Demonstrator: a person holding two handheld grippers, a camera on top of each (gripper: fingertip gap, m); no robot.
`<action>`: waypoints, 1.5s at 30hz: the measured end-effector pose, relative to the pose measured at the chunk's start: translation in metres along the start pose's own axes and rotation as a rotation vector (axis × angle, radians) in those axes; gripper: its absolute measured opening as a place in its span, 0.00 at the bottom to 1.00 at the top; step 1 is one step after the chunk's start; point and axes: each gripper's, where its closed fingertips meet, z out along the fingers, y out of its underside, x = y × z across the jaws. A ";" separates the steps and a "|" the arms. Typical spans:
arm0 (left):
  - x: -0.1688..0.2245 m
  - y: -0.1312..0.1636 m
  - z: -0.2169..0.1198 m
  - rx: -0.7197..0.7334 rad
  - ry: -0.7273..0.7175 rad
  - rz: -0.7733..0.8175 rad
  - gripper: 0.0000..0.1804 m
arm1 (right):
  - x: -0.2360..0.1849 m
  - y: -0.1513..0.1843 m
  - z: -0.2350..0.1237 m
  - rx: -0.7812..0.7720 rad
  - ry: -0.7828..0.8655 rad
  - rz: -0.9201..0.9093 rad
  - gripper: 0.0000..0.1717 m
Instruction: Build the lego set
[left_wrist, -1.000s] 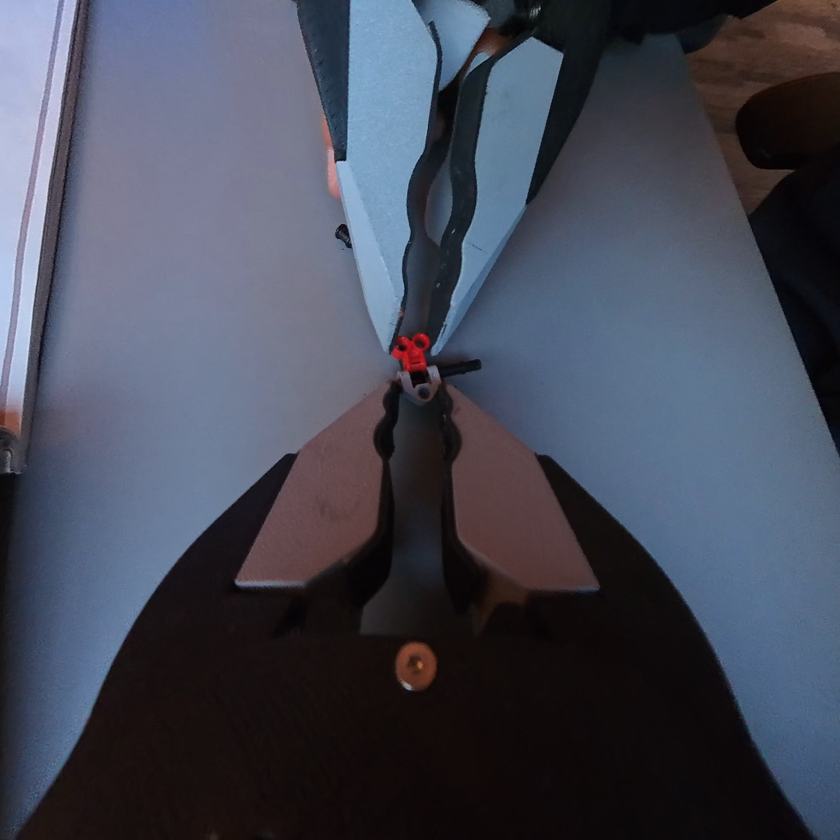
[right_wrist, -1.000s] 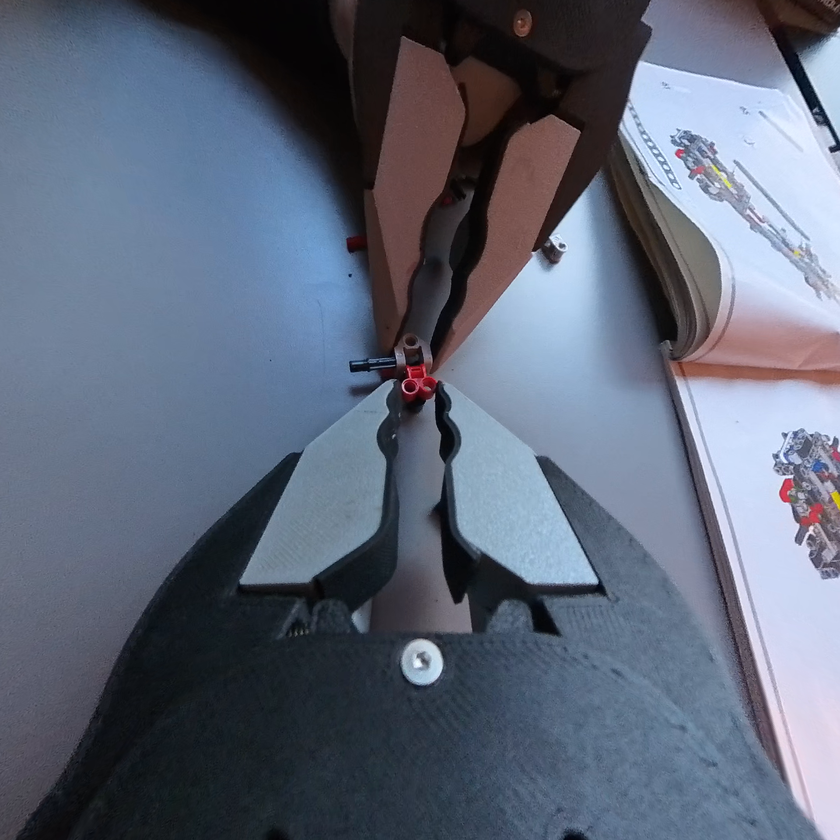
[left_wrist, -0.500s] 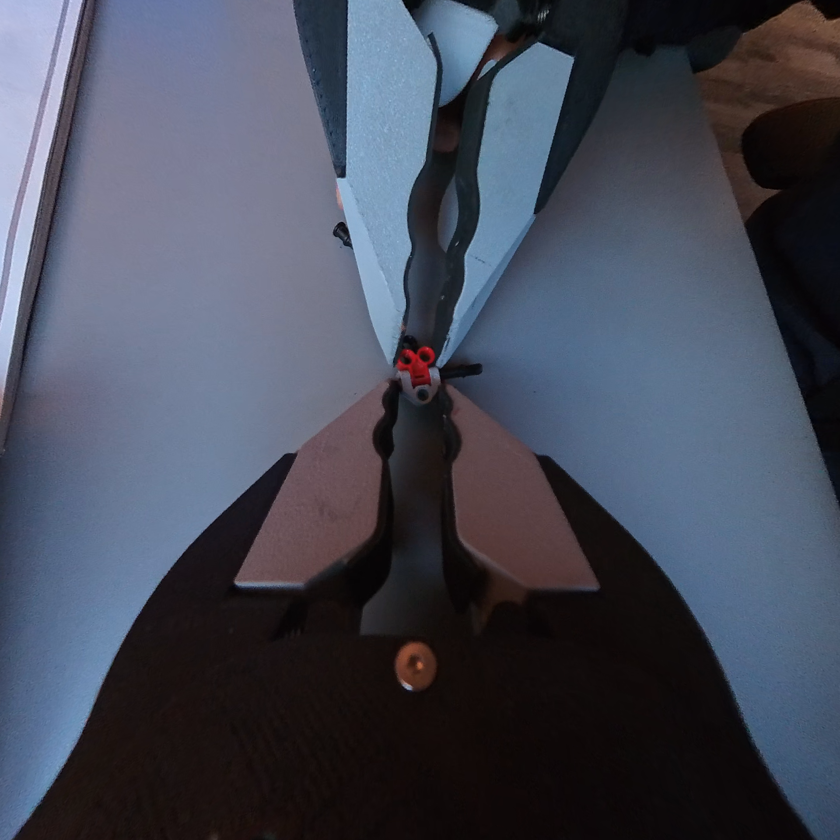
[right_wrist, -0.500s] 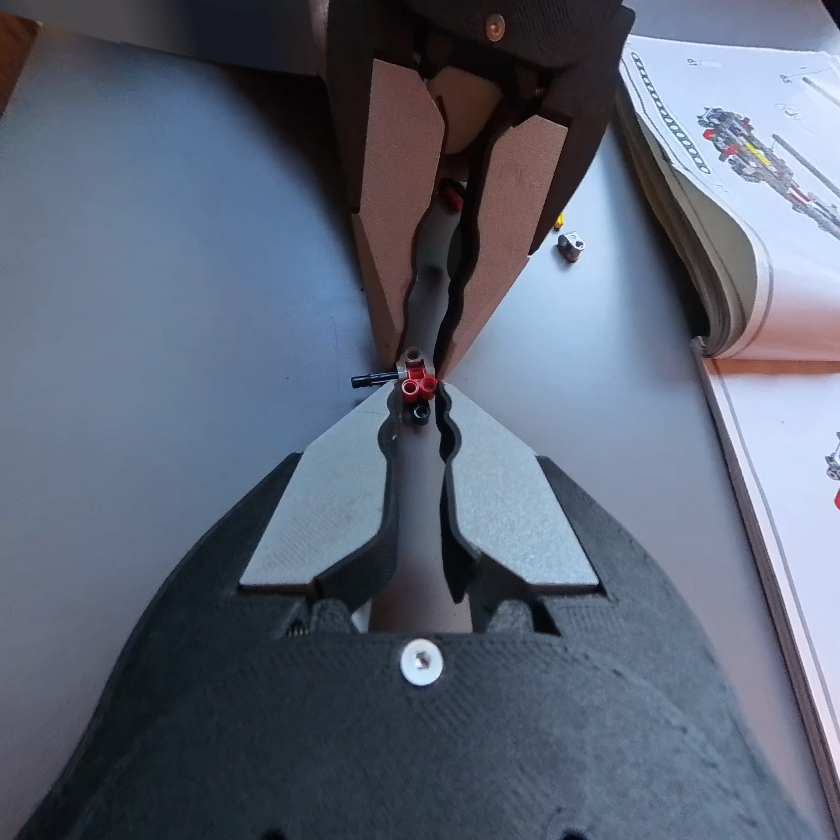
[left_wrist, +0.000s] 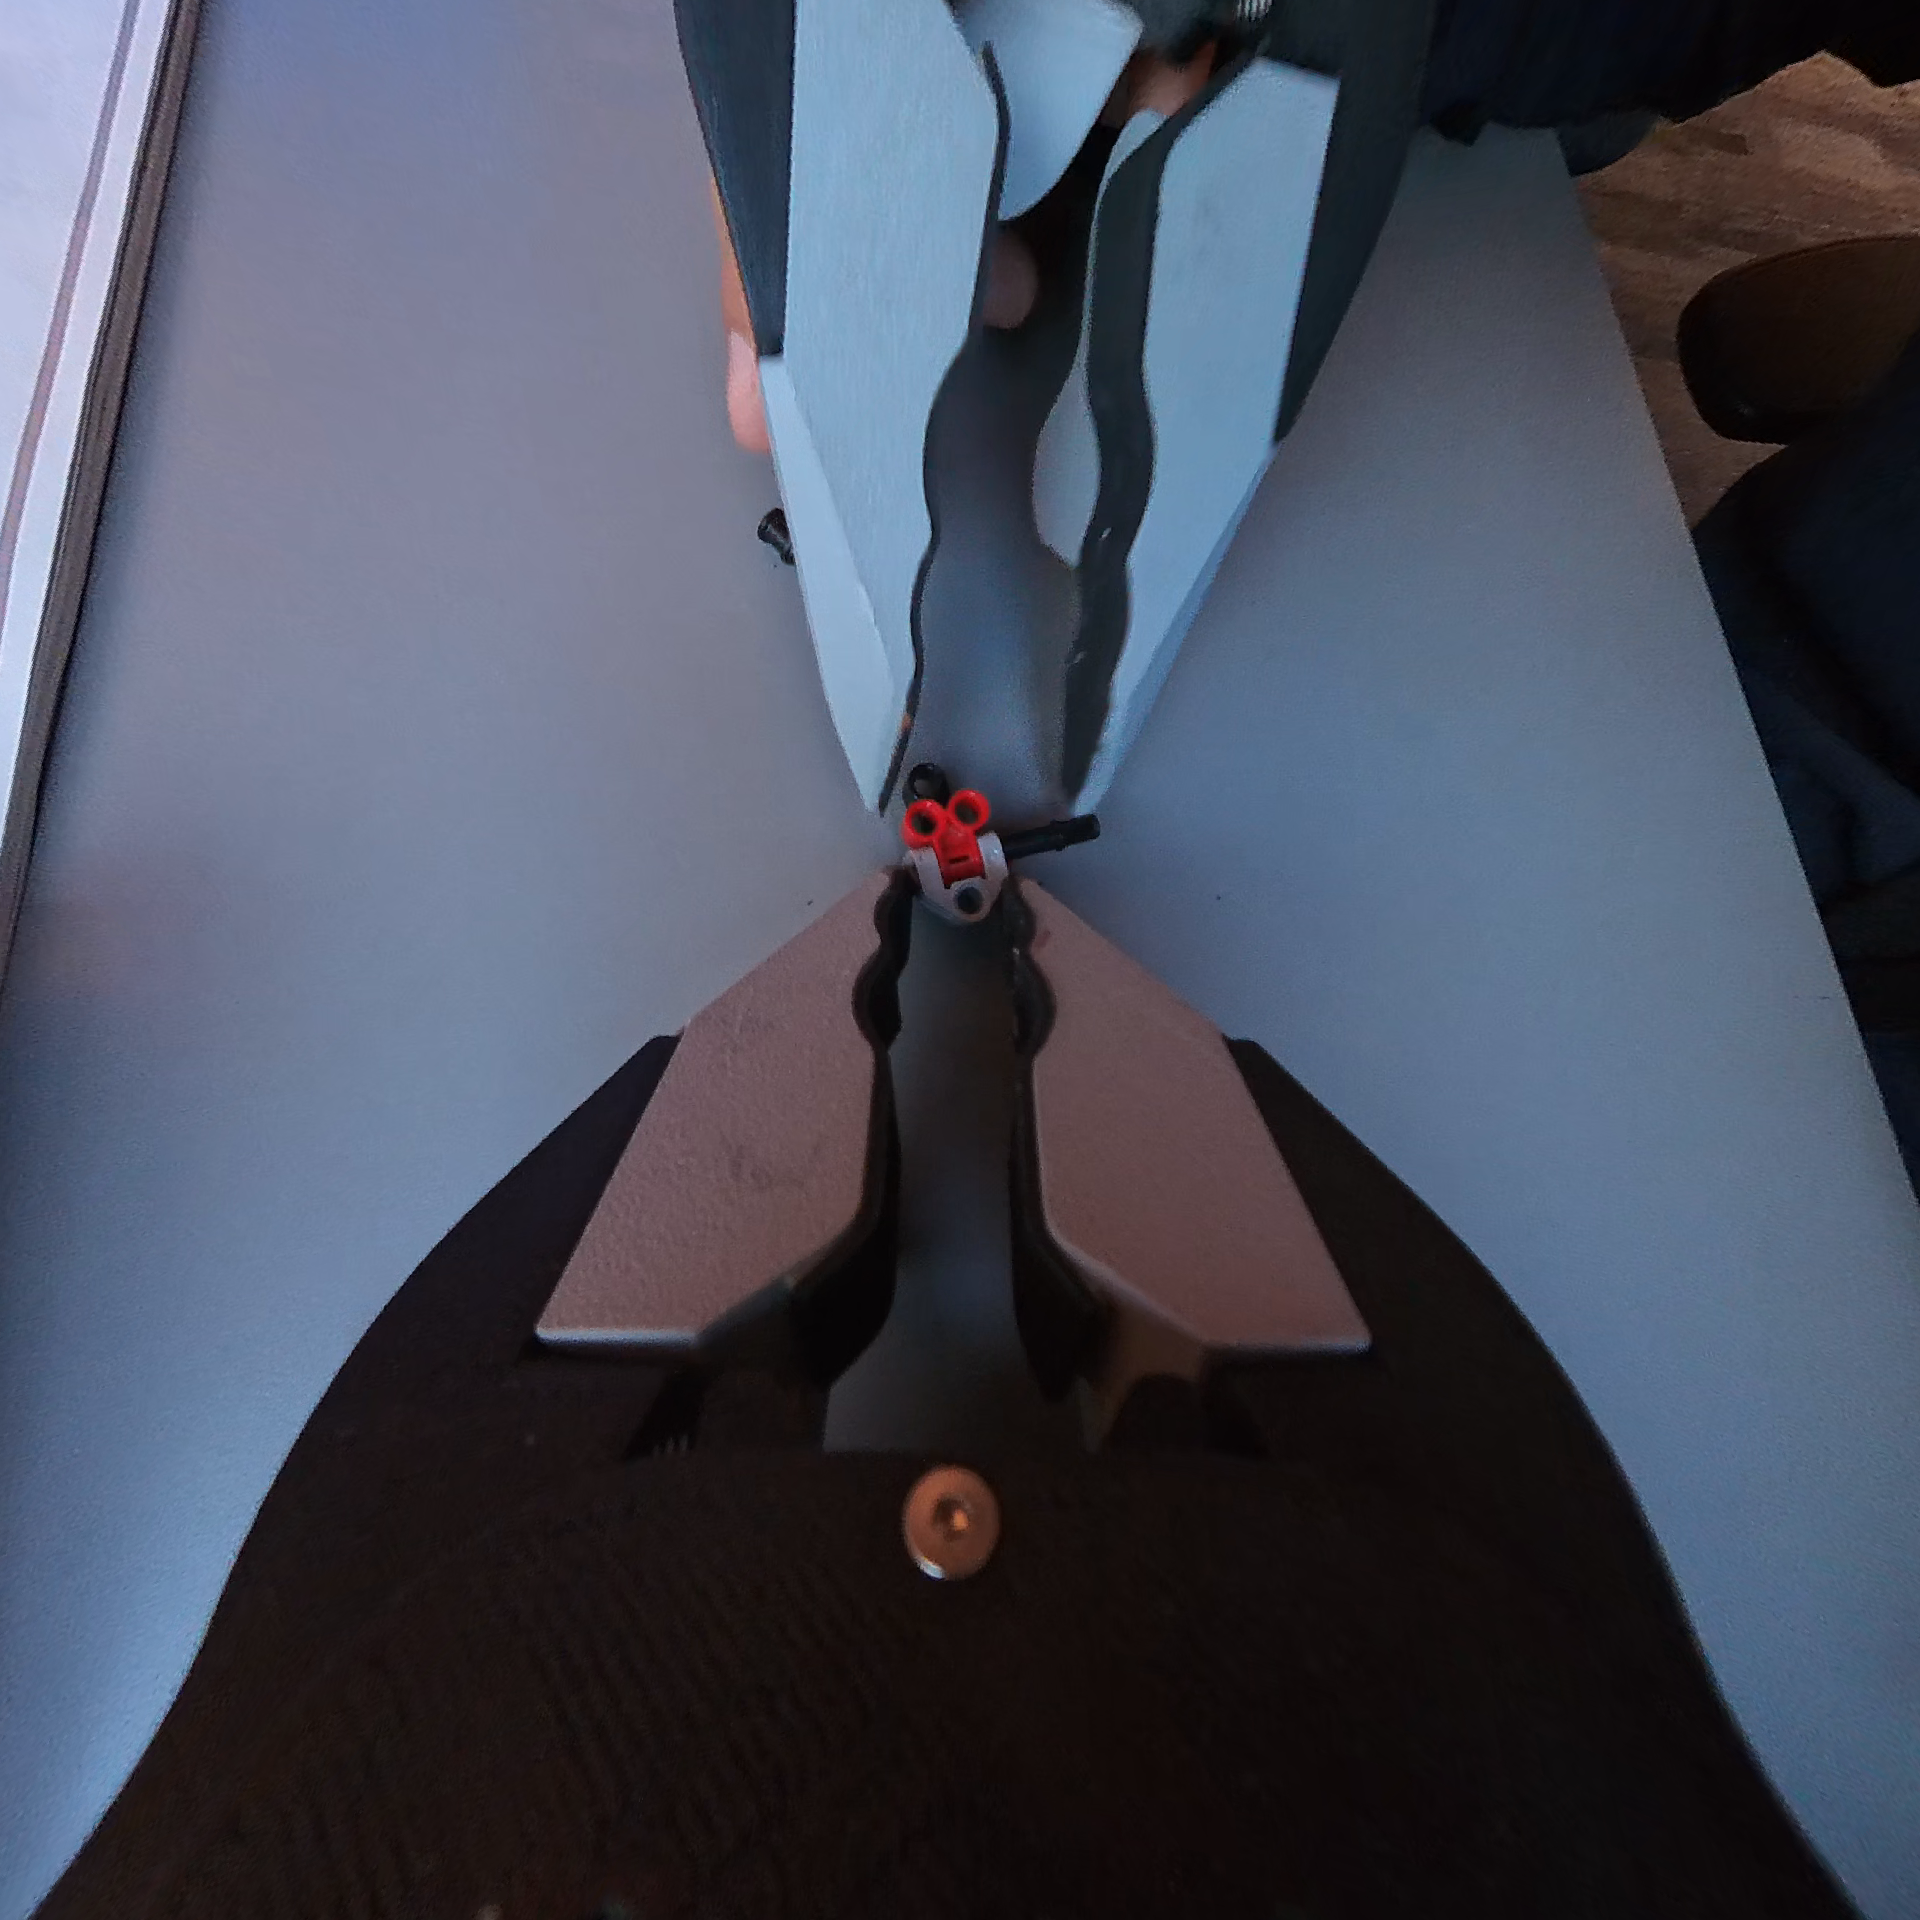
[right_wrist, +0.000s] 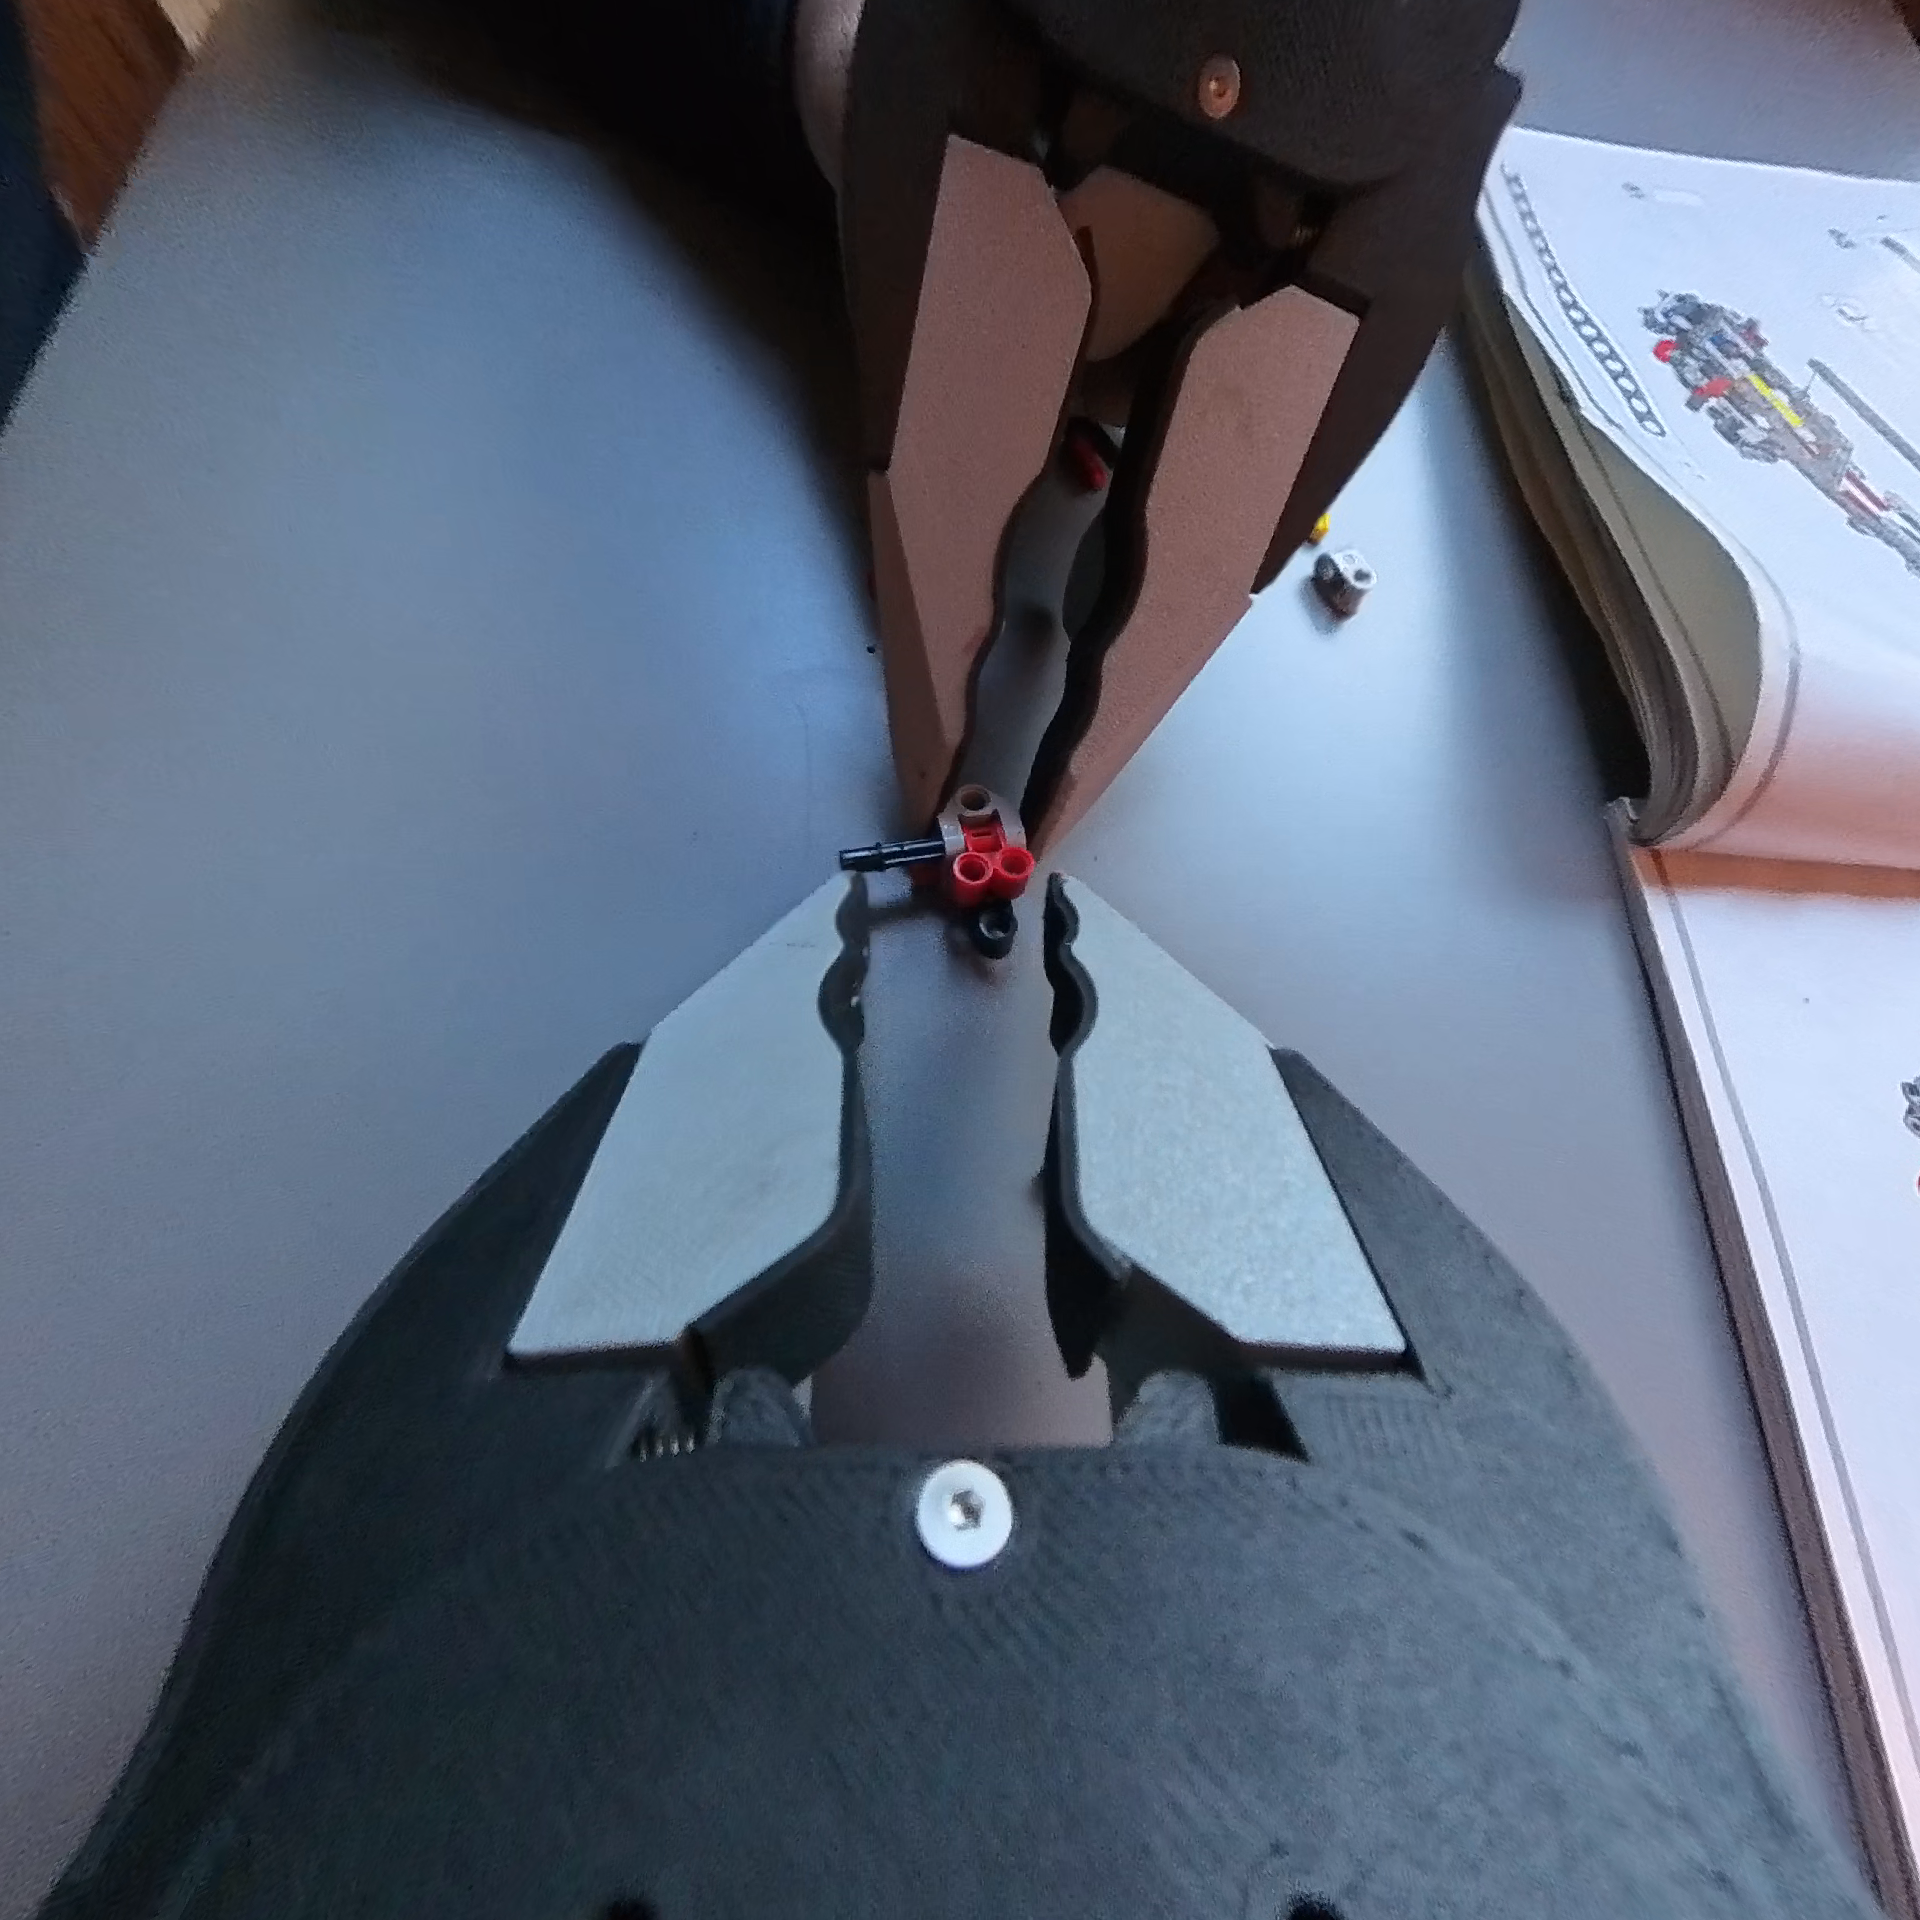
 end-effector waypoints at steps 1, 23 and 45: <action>0.000 0.000 0.000 0.000 -0.001 0.001 0.08 | -0.001 -0.002 -0.002 0.019 -0.011 0.003 0.20; -0.001 0.000 0.001 -0.007 -0.038 0.038 0.08 | -0.005 0.003 0.010 -0.067 -0.088 0.084 0.19; -0.005 -0.001 0.002 -0.003 -0.105 0.050 0.08 | 0.005 0.005 0.011 -0.069 -0.032 0.063 0.13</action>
